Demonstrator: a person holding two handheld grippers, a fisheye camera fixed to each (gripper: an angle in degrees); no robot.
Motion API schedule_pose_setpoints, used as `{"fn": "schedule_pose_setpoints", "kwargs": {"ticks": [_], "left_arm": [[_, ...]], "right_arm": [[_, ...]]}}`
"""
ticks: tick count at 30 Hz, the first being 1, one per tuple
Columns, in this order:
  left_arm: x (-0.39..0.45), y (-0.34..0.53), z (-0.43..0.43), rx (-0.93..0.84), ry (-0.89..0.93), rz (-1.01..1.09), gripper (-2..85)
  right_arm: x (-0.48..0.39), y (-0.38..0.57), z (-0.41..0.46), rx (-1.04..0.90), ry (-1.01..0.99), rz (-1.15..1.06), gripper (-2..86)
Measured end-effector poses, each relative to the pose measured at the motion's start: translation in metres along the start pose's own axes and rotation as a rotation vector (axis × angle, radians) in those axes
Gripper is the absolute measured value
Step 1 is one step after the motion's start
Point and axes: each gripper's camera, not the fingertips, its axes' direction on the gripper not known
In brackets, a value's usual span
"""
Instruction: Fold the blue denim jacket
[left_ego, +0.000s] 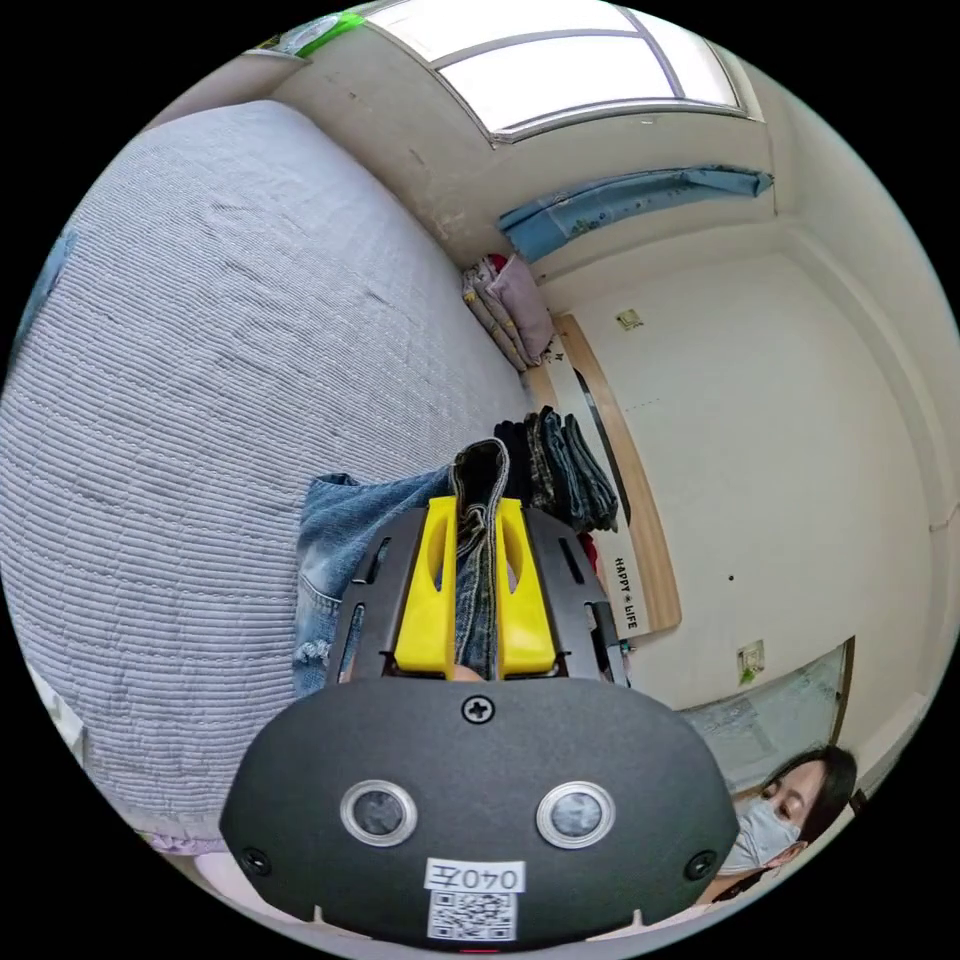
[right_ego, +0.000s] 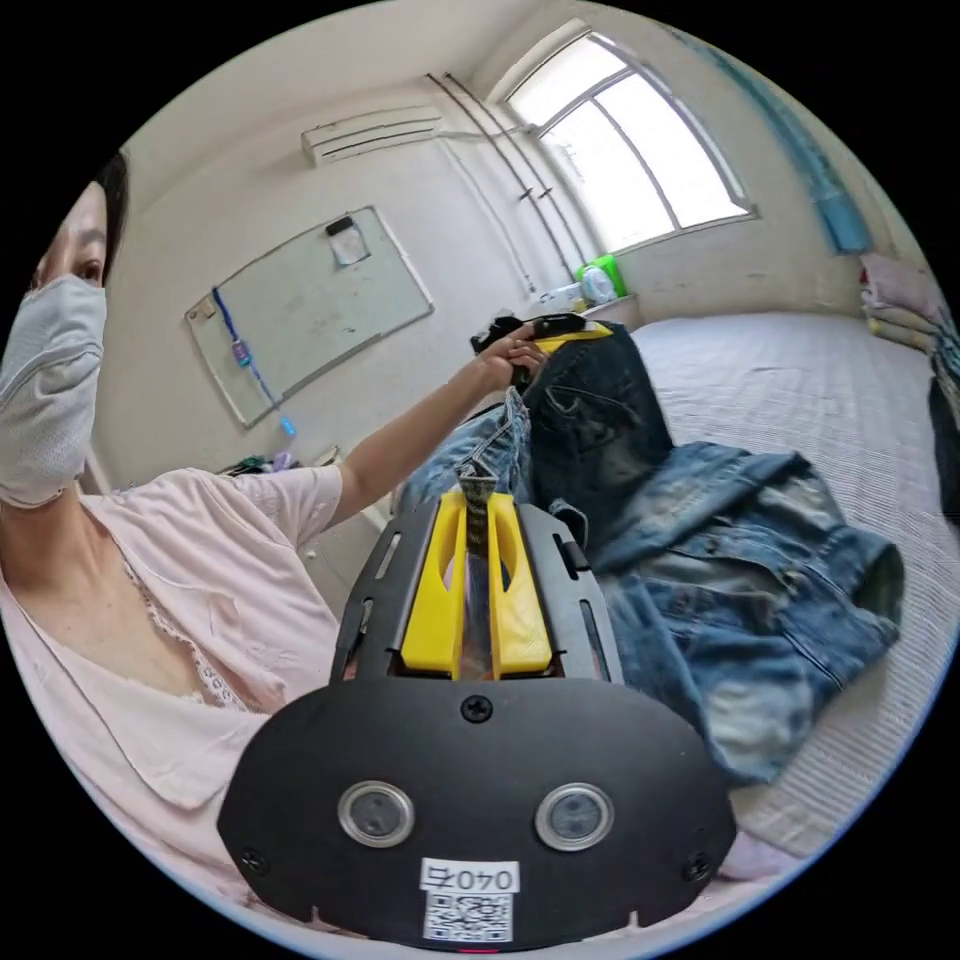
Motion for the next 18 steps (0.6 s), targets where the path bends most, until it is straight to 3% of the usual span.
{"fn": "schedule_pose_setpoints", "kwargs": {"ticks": [7,11,15,18], "left_arm": [[0.077,0.008,0.177,-0.101,0.054,-0.038,0.9],[0.077,0.021,0.307,-0.194,-0.112,-0.047,1.0],[0.062,0.046,0.390,-0.316,-0.290,-0.022,3.4],[0.069,0.057,0.392,-0.314,-0.155,-0.036,5.5]], "right_arm": [[0.002,0.042,-0.127,0.169,0.272,0.242,0.2],[0.013,0.056,-0.143,0.006,0.481,0.425,1.0],[0.008,0.048,-0.124,-0.163,0.527,0.470,5.0],[-0.013,0.027,-0.125,-0.259,0.578,0.427,10.0]]}}
